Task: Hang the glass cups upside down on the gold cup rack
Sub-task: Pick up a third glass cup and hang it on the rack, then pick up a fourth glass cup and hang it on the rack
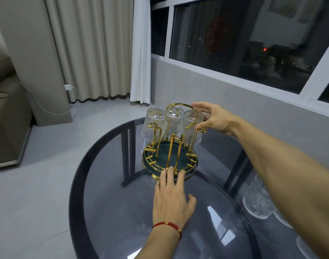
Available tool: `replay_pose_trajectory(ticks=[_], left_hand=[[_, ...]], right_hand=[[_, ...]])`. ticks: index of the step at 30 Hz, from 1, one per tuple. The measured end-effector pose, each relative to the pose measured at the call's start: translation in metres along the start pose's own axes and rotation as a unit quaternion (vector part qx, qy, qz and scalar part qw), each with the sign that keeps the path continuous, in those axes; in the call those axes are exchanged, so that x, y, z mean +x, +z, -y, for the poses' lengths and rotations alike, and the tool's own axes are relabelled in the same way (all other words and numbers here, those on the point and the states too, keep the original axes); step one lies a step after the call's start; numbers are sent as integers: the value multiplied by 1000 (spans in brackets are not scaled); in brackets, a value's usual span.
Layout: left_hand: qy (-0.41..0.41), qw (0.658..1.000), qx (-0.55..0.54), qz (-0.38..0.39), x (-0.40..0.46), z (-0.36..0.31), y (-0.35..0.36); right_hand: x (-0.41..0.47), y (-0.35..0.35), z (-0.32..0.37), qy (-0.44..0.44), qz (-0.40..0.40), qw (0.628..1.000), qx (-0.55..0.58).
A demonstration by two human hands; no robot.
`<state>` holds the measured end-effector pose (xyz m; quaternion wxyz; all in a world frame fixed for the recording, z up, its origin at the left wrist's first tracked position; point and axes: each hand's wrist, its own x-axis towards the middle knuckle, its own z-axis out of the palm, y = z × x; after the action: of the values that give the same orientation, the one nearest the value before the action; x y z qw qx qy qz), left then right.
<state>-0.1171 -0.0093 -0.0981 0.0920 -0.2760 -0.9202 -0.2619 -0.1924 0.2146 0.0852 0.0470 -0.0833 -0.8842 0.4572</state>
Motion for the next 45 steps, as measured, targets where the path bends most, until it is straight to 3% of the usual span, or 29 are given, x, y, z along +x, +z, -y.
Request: replay_pose_trajectory(ticks=[14, 17, 21, 31, 34, 37, 42, 45], left_hand=[[-1, 1000, 11, 9, 1, -3, -1], [0, 1000, 8, 0, 2, -3, -3], [3, 1000, 12, 3, 2, -4, -5], [-11, 1000, -21, 19, -11, -44, -8], [38, 992, -110, 39, -17, -81, -4], [57, 960, -253, 104, -20, -112, -2], [-46, 889, -421, 174, -20, -148, 3], [-54, 877, -445, 173, -19, -165, 10]], right_hand=[[-1, 5, 2, -3, 66, 997, -25], [-8, 7, 2, 7, 11, 1000, 7], [-34, 7, -6, -8, -84, 995, -57], [-181, 19, -15, -81, -278, 953, -93], [-225, 27, -27, -114, -361, 917, -123], [-258, 31, -45, -97, -428, 894, -89], [-286, 28, -66, -12, -419, 905, -73], [-292, 24, -71, 22, -418, 906, -60]])
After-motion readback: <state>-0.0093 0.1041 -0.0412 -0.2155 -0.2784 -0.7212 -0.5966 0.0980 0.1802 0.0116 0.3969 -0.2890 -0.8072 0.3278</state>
